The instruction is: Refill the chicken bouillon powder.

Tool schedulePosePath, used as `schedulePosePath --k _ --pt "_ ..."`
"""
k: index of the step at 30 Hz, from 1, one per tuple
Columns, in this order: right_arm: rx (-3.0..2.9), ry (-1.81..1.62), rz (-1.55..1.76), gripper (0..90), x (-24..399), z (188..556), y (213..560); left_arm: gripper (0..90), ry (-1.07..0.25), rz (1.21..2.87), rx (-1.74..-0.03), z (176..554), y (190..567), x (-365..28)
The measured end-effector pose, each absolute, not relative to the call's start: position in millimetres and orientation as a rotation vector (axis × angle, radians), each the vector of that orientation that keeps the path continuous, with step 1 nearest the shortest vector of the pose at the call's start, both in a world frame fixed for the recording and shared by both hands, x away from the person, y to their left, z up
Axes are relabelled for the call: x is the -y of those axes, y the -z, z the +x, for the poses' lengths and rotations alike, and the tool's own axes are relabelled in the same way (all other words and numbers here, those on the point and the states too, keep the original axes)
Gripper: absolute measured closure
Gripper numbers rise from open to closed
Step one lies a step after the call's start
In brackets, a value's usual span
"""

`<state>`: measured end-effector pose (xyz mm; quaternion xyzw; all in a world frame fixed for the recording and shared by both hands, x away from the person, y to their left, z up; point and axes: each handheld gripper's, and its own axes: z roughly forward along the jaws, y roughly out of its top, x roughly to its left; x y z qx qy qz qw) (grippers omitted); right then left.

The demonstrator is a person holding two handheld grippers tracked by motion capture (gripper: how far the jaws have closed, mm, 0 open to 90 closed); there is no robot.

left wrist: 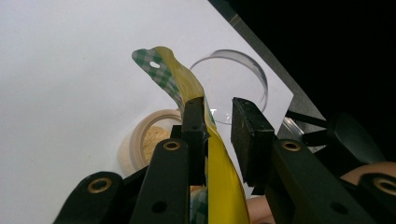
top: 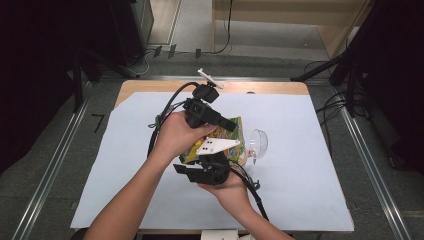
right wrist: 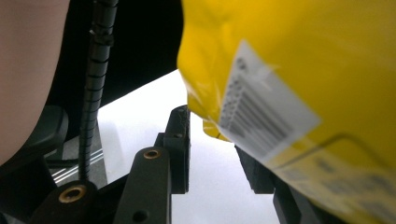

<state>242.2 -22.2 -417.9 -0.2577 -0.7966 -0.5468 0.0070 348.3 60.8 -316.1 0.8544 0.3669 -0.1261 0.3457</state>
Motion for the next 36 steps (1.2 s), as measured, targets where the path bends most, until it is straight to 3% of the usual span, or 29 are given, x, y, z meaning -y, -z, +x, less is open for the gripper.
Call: schedulePosePath --k 36 --pt "2.528 1.721 -0.796 69.2 22.0 242.0 416.8 75.7 0.365 2.213 -0.98 355.2 317.0 -61.2"
